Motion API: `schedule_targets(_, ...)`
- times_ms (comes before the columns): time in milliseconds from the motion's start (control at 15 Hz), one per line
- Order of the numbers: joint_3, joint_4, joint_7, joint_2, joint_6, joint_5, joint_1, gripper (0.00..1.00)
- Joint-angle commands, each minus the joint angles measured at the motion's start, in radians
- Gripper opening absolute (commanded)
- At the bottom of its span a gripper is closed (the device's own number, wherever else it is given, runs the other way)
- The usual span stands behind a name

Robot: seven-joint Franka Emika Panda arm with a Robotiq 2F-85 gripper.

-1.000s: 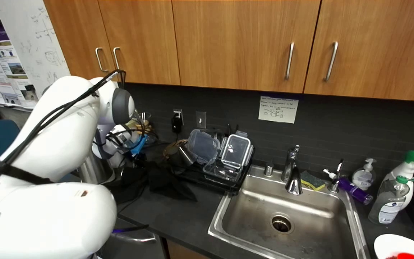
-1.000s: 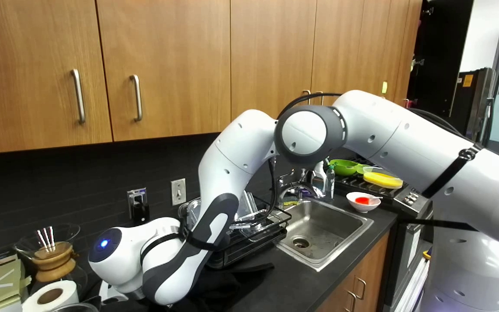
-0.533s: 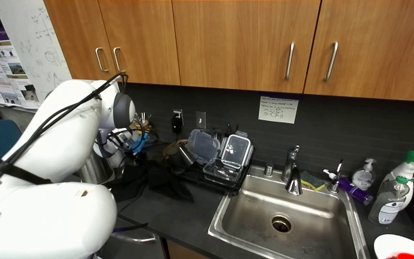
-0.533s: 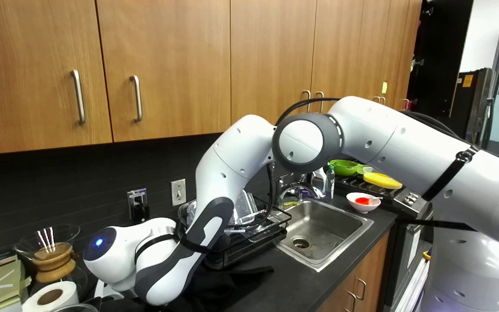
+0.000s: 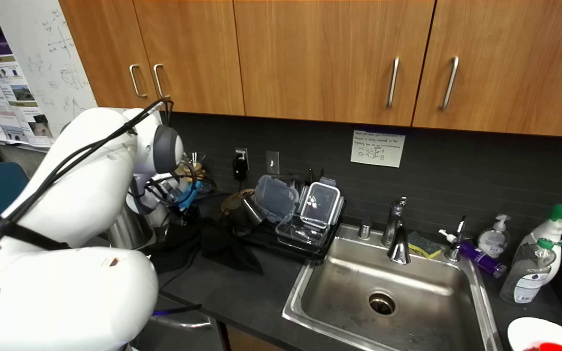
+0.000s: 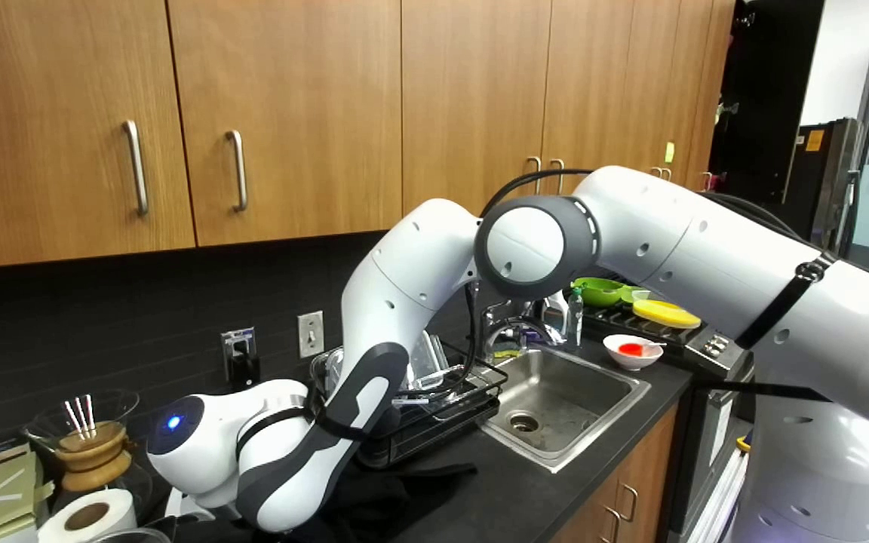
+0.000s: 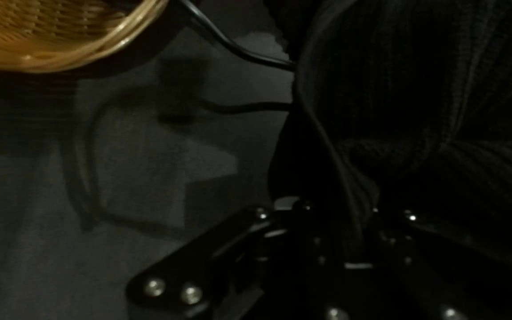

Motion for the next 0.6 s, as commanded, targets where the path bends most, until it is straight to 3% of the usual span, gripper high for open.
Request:
schedule_targets(0,-0.007,-0.111,0.109,-0.03,0.071,0.004,-0.004,0.02)
schedule_targets(533,-0.015,-0.346,0.37,-0.131,0.228,-0.024,-0.002,0.02)
